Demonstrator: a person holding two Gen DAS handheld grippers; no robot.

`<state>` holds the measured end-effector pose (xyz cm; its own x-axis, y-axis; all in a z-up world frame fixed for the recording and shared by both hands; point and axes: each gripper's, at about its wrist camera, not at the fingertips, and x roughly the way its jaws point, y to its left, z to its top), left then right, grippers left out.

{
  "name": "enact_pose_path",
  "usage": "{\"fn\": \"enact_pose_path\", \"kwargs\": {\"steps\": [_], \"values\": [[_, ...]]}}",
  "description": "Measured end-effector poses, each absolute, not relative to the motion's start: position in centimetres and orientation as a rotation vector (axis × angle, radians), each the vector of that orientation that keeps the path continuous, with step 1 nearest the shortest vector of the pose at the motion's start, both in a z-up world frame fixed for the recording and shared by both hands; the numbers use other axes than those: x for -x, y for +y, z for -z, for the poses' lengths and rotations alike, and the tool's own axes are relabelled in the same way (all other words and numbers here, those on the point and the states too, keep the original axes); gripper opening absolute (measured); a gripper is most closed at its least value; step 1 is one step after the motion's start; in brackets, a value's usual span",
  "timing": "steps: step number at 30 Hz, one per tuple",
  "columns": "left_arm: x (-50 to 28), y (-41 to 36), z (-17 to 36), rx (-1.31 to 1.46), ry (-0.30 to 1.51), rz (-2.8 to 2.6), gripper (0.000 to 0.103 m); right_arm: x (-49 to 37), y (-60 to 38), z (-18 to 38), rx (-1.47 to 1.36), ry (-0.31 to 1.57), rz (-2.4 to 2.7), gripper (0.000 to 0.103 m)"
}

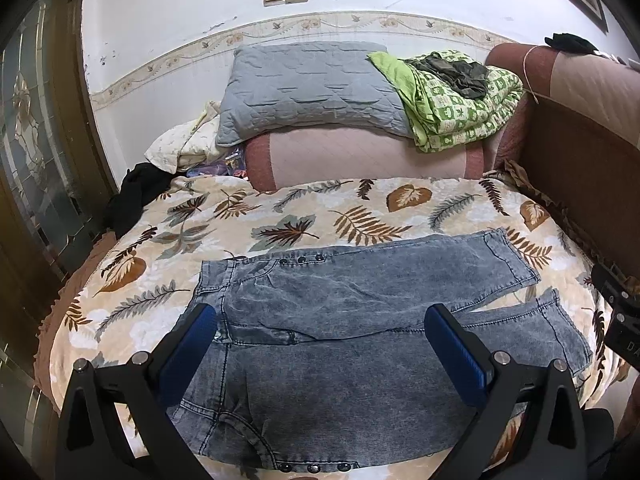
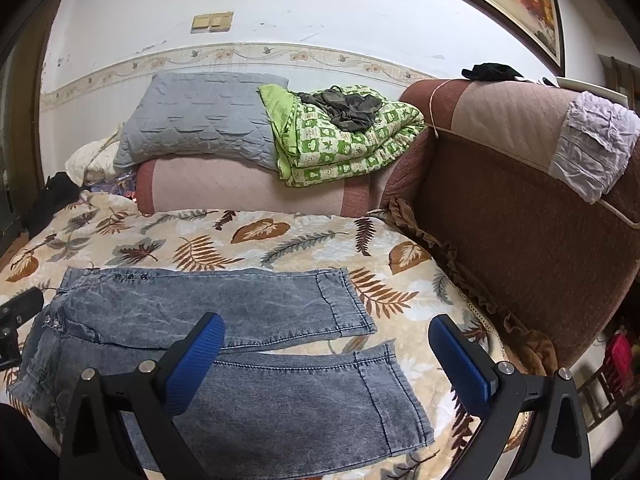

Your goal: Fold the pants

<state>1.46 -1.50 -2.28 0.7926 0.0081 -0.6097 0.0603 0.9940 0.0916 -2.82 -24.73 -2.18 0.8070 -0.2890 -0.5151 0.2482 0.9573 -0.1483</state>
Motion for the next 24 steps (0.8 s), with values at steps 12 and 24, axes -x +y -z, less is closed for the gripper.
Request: {"fn": "enact_pose_path", "kwargs": {"steps": [12,24], "values": [[-1.4,-0.9,2.1,-0.108,0.645,0.007,0.103,2.5,-23.8,2.1,0.1,0.564,0.273,0.103],[-1.5,0.4,1.8,-0.099,0.626,-0.024,0.103,1.9,-22.8,2.2,0.114,0.573,0.25,0.103]]}}
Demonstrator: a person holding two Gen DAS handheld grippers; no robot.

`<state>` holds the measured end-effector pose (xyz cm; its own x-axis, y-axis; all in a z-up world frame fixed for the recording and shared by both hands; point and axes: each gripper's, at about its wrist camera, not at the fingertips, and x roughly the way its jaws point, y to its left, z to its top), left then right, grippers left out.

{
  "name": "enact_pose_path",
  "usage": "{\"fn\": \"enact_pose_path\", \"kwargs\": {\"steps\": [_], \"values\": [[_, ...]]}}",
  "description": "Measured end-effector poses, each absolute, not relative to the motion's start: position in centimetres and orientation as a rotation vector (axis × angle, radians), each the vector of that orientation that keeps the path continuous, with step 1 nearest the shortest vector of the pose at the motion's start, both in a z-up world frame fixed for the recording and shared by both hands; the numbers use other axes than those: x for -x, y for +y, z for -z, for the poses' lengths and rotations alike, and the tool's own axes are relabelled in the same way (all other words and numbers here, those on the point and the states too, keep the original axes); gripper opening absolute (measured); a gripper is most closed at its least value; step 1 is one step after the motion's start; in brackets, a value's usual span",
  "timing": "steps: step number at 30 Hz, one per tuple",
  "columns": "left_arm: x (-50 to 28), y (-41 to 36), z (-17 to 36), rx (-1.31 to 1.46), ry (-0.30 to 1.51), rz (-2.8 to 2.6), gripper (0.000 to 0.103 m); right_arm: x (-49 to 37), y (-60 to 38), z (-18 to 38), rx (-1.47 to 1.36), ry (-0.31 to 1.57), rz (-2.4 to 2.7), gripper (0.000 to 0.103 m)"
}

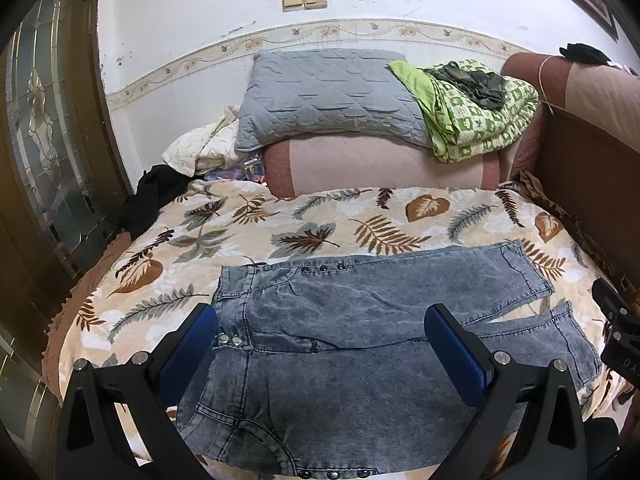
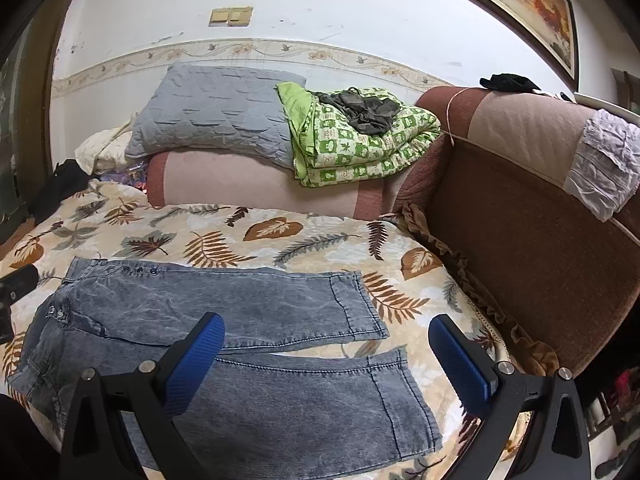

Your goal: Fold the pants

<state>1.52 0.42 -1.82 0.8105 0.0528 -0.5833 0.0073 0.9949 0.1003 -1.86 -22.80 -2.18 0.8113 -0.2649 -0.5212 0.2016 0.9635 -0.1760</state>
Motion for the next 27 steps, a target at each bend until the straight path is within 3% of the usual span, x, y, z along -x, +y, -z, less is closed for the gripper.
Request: {"fn": "enact_pose_path", "kwargs": {"steps": [27], "values": [[-2.4,1.4,3.1,-0.083,0.657,-0.034,0.103,0.9,-21.6,3.0,0.135,0.601,0.245,0.103]]}}
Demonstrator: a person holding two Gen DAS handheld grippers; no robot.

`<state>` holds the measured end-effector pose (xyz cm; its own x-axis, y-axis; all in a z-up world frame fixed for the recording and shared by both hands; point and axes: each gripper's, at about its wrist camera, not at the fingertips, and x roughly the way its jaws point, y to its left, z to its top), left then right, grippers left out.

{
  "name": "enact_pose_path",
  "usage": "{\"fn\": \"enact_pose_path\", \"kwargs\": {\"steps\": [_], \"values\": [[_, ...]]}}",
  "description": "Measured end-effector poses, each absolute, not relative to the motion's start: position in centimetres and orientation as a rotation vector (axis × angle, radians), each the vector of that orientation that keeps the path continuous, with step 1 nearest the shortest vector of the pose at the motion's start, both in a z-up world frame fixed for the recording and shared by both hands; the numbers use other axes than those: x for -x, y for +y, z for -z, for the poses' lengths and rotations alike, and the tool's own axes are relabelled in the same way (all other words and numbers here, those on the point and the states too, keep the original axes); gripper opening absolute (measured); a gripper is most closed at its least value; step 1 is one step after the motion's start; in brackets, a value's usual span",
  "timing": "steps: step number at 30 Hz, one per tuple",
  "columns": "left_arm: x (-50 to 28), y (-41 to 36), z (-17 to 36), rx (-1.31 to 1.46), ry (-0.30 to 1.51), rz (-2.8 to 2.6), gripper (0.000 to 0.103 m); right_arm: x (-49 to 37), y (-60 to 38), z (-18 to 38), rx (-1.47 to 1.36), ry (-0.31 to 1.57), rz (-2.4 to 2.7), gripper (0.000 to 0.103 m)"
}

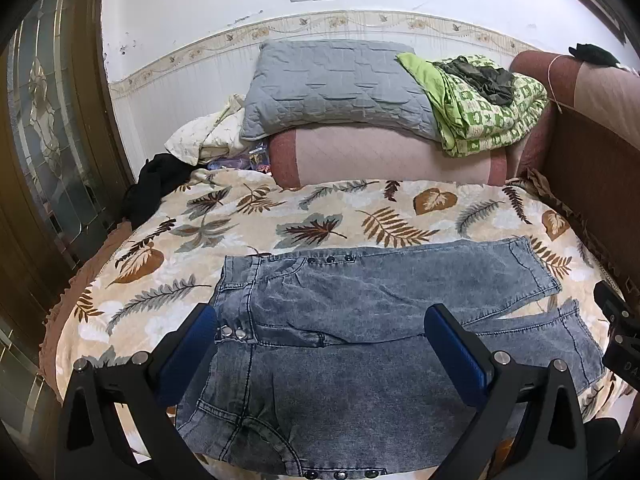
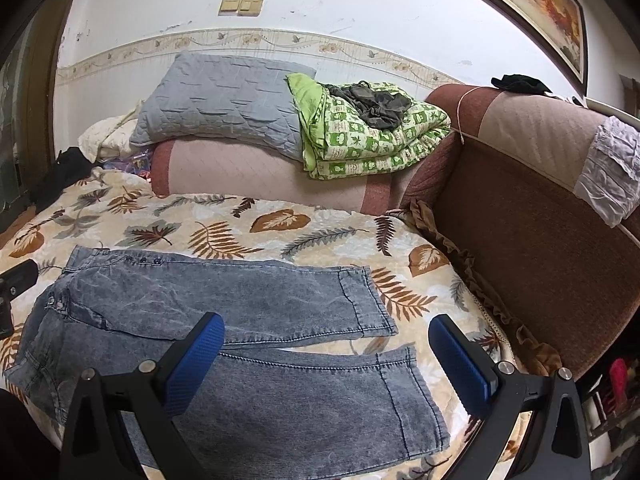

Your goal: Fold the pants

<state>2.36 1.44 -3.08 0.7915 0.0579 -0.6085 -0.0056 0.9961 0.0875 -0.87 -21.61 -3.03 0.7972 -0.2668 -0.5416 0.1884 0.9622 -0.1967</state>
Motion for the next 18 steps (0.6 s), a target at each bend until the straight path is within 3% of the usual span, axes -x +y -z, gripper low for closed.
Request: {"fn": "enact_pose_path", "kwargs": {"steps": [11,18], "values": [[-3.4,2.1,3.6,-0.097,0.69,-0.012,0.103,0.1,-22.1,3.8,0.12,0.63,0.22,0.103],[-9.5,10.0,5.6,-0.09,0.804,-0.107,0.103,-4.1,-30.1,6.4,-0.047,0.753,0.195,0.103]]}}
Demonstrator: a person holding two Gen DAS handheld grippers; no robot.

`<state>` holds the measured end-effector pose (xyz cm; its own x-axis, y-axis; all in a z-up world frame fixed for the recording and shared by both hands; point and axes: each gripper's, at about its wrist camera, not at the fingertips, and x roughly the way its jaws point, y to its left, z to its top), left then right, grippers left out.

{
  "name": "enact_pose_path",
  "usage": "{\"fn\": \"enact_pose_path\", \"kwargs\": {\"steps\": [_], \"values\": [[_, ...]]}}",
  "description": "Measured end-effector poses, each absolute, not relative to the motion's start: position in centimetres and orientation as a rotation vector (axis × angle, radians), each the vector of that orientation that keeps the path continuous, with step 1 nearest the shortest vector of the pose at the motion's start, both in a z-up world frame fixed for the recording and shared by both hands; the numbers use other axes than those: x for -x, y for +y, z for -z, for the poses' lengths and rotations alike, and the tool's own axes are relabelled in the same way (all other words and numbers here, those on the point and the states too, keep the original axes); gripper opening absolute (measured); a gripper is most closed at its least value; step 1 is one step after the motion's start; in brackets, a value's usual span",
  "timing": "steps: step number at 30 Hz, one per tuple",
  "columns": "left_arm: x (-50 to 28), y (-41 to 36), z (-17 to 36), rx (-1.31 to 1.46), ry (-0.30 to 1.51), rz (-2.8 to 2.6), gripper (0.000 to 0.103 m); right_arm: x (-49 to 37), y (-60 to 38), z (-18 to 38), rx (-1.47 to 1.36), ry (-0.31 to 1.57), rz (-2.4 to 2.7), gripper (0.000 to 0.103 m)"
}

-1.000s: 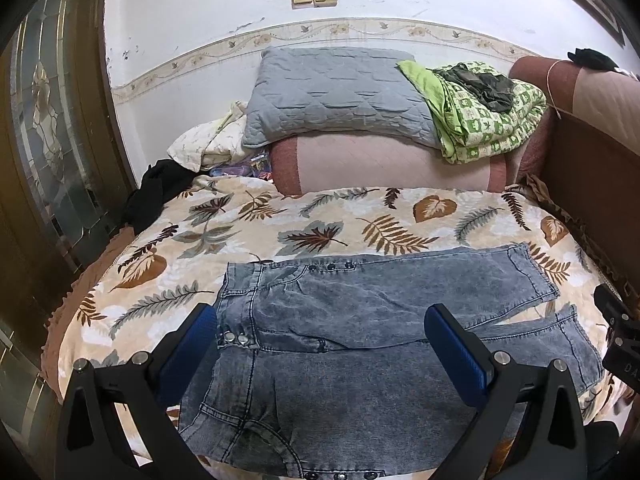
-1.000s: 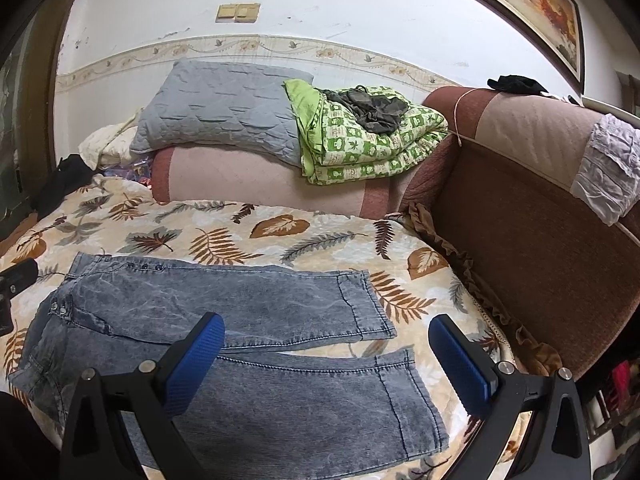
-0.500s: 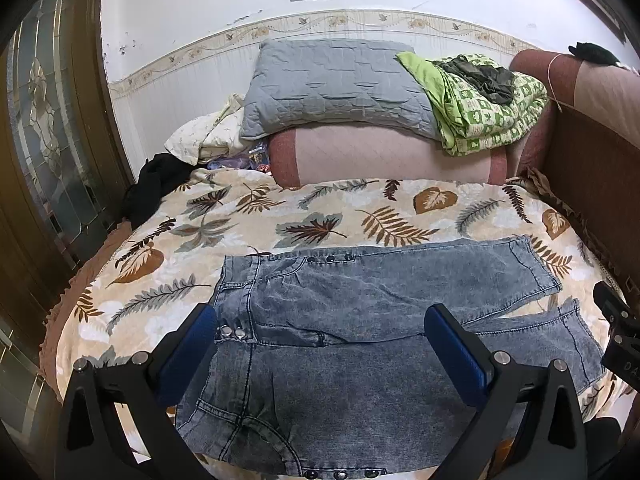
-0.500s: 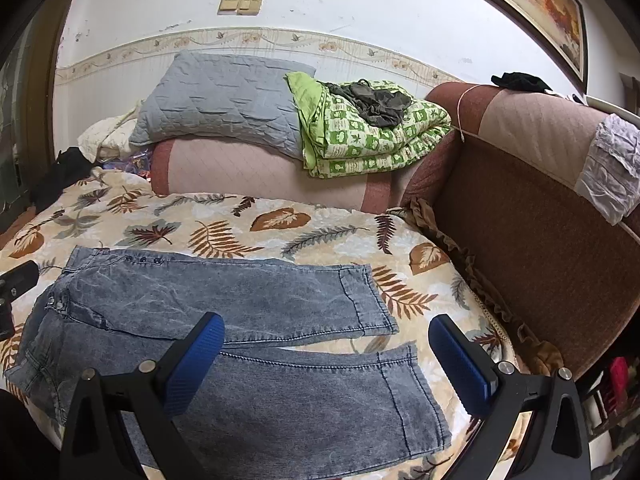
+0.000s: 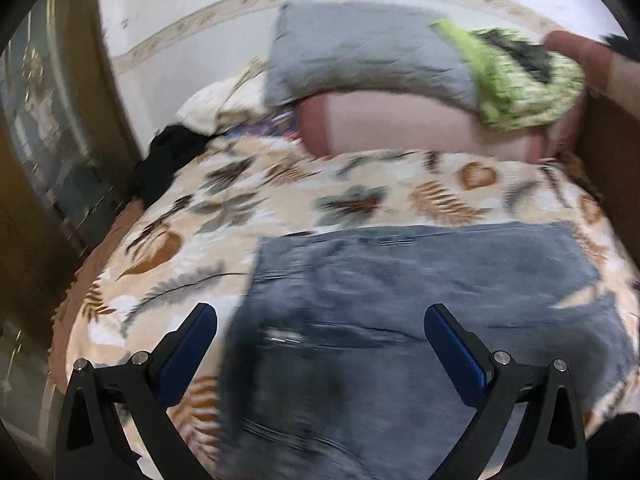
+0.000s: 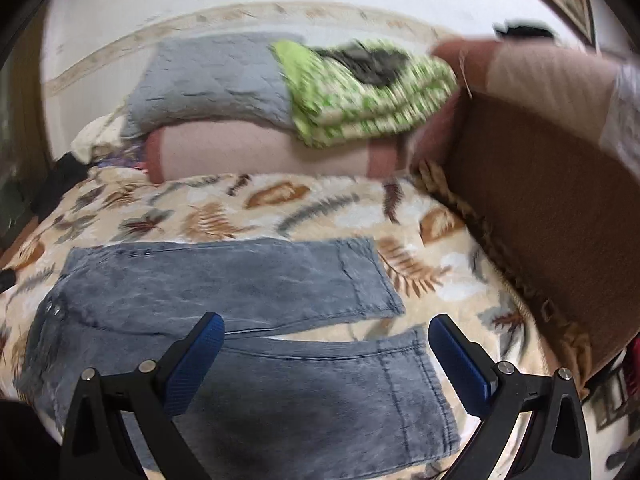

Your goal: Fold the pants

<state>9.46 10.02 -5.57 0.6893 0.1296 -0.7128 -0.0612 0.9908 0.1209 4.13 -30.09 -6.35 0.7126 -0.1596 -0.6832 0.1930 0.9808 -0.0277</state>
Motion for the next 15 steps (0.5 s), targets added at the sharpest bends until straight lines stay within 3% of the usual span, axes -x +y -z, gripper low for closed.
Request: {"fn": "enact_pose_path", "kwargs": {"steps": [8,15], "values": [[-21.4,18.8,9.7,0.037,1.031,-0.181,0.103,-14.1,-38.9,9.7,-0.189,0.901,0.147,0.103],[-27.9,23.8,13.3,0.17,1.152,-0.228,0.103,-23.2,-40.3,13.5,-0.181,0.994,0.106,0.103]]}}
